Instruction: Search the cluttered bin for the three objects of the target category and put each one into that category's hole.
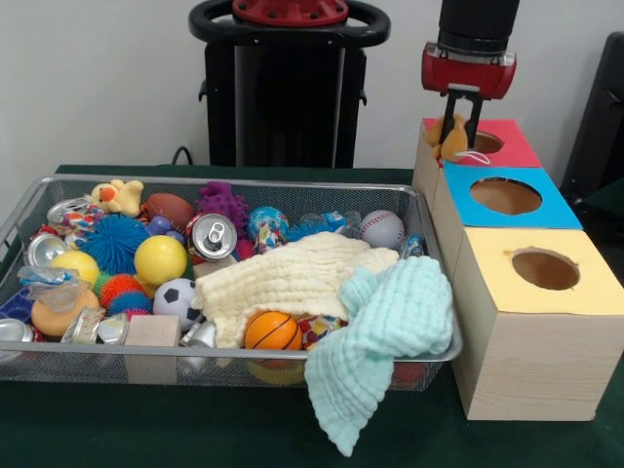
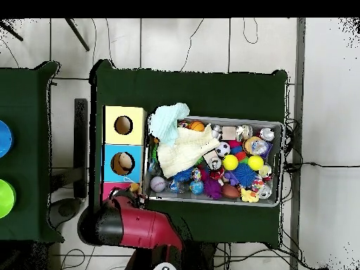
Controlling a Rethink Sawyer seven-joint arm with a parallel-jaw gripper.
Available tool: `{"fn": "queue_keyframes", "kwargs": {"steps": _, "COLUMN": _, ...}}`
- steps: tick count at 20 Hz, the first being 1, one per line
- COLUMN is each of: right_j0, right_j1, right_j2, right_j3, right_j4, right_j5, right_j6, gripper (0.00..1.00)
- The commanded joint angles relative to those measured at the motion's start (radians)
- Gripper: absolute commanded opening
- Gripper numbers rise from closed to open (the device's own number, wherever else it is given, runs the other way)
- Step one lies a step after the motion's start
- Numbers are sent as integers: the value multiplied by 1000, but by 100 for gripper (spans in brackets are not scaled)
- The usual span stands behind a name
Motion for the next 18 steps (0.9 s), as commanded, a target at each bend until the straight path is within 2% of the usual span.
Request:
{"fn": "queue_keyframes", "kwargs": {"steps": 1, "right_j0": 19, "right_j1": 48, "right_j2": 84, "right_j3": 19, "right_j4": 62, "right_j5": -23, "right_j6": 241, "gripper": 0}}
{"fn": "queue_keyframes", "kwargs": {"steps": 18, "right_j0": 57, "right_j1": 71, "right_j2": 107, "right_j3": 56, "right_j4": 90, "right_j5": -62, "right_j6": 261, "gripper": 0}}
